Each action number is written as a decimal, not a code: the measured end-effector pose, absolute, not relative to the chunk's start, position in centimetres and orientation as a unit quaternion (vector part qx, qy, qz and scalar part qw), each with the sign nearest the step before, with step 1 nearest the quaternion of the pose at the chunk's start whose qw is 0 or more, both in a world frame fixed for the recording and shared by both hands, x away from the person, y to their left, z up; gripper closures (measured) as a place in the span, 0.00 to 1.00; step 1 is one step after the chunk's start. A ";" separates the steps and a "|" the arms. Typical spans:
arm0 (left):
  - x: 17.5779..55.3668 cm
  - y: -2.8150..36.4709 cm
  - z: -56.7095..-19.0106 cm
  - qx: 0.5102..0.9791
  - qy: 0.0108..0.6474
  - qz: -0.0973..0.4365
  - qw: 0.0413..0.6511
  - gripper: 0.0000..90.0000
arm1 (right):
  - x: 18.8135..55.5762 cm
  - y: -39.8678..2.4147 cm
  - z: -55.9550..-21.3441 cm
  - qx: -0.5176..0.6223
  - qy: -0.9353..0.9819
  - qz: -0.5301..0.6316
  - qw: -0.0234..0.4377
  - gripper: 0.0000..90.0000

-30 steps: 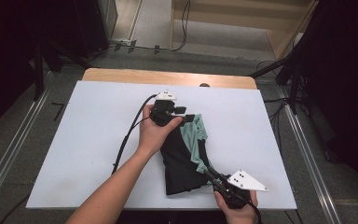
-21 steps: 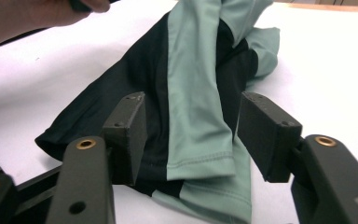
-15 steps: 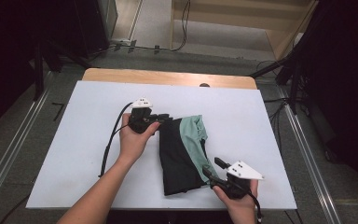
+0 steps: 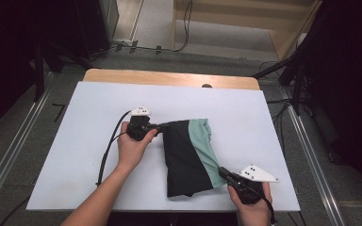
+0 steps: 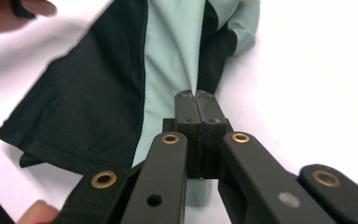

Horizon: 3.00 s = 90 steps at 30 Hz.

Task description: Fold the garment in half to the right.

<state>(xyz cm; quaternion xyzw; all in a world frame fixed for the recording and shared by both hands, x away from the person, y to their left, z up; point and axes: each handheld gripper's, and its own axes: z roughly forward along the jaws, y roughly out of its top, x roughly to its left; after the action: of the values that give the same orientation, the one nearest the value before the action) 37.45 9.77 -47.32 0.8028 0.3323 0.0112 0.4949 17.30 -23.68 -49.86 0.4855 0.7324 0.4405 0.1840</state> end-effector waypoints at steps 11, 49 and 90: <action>38.6 10.5 -48.0 0.787 0.372 -0.004 0.493 0.81 | 18.3 -23.7 -52.4 0.517 0.752 0.367 0.181 0.94; 41.0 8.2 -47.8 0.801 0.386 0.006 0.458 0.93 | 18.1 -23.6 -52.5 0.519 0.743 0.397 0.141 0.96; 47.0 11.8 -47.1 0.762 0.444 0.096 0.461 0.61 | 26.0 -17.4 -52.1 0.491 0.762 0.383 0.178 0.96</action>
<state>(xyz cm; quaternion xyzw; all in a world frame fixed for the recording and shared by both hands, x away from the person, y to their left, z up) 47.01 11.85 -47.08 0.7623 0.4437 0.0956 0.4614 26.01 -17.37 -52.09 0.4912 0.7618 0.3829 0.1779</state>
